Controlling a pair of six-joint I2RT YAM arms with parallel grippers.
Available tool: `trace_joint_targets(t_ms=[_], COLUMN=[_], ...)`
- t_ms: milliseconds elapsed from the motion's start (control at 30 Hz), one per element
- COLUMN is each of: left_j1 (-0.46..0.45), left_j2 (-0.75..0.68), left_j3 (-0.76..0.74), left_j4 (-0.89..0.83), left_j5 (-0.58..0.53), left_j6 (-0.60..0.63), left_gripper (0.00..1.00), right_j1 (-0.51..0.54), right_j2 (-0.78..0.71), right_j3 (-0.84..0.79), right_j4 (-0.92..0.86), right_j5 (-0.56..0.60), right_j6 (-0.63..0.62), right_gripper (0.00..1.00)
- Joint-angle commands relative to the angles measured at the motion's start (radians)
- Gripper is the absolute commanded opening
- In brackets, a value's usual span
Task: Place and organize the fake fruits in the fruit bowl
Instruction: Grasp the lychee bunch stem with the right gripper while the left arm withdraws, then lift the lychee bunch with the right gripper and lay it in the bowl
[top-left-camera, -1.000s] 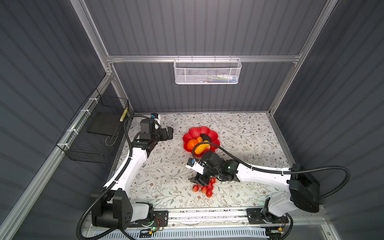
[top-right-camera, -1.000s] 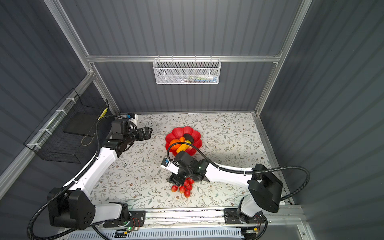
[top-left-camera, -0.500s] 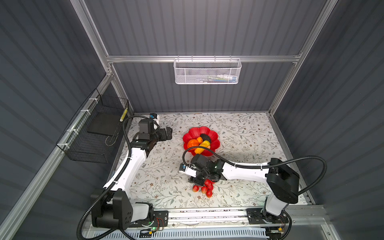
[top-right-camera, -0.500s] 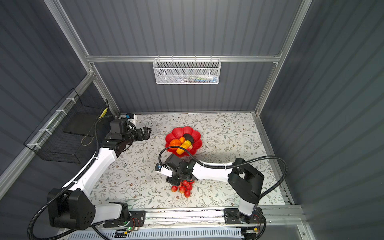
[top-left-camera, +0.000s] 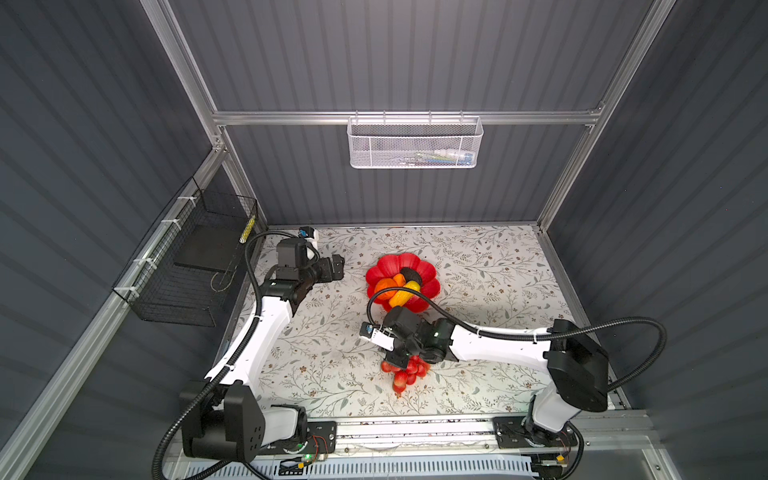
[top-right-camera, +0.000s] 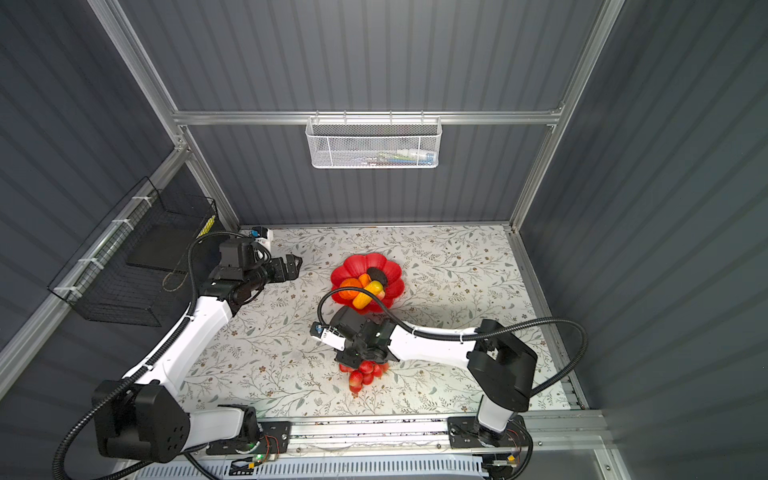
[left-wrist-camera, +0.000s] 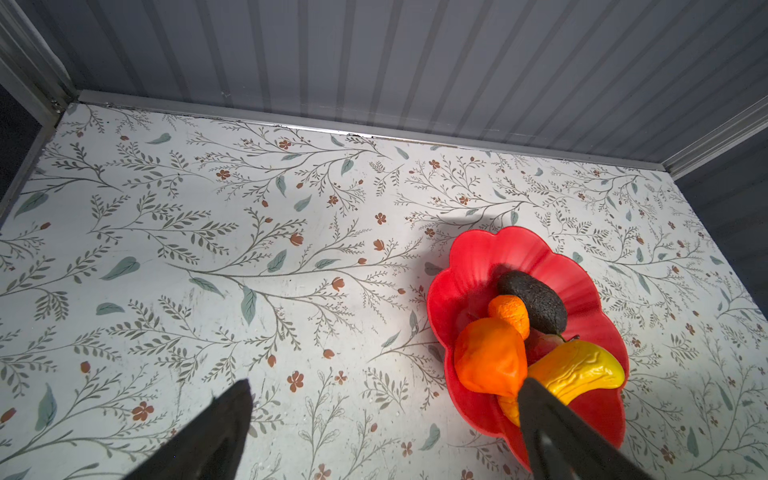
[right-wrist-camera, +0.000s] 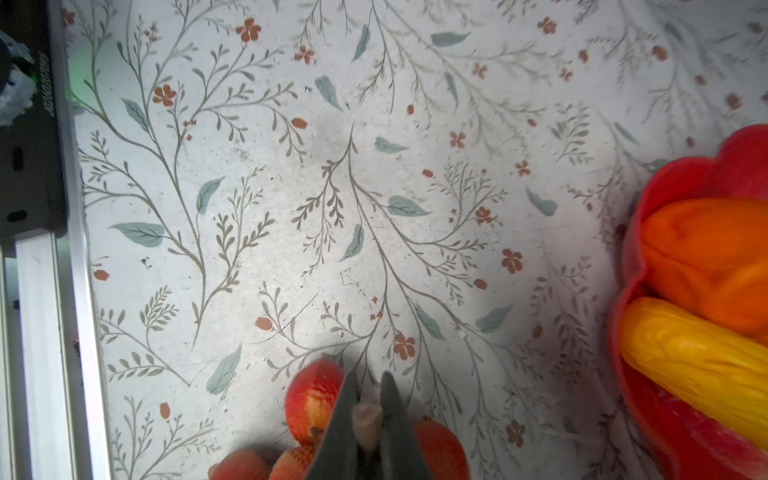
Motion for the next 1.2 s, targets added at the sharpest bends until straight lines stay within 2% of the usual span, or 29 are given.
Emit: trace_joint_targets(t_ms=[0, 267, 400, 533, 633, 767, 967, 1167], left_j1=[0.009, 0.009, 0.010, 0.010, 0.010, 0.010, 0.010, 0.010], left_j2=[-0.022, -0.025, -0.021, -0.019, -0.018, -0.024, -0.042, -0.040], left_j3=[-0.007, -0.013, -0.008, -0.009, -0.008, -0.009, -0.014, -0.011], left_j4=[-0.012, -0.011, -0.010, -0.010, -0.009, -0.010, -0.009, -0.013], left_j5=[-0.001, -0.001, 0.004, 0.010, 0.013, 0.017, 0.013, 0.013], left_j6=[0.022, 0.021, 0.020, 0.019, 0.020, 0.018, 0.021, 0.026], left_gripper=[1.00, 1.00, 1.00, 1.00, 1.00, 1.00, 1.00, 1.00], right_j1=[-0.007, -0.097, -0.214, -0.339, -0.412, -0.470, -0.539, -0.604], right_j2=[-0.046, -0.229, -0.356, -0.394, -0.331, -0.173, 0.029, 0.175], right_j3=[0.003, -0.031, -0.044, -0.012, 0.066, 0.252, 0.473, 0.641], right_j4=[0.008, -0.097, -0.175, -0.197, -0.197, -0.269, -0.345, -0.367], right_j5=[0.042, 0.055, 0.056, 0.067, 0.065, 0.079, 0.060, -0.048], right_j6=[0.023, 0.105, 0.136, 0.119, 0.092, 0.036, -0.138, -0.235], right_gripper=[0.00, 0.00, 0.00, 0.00, 0.00, 0.00, 0.00, 0.00])
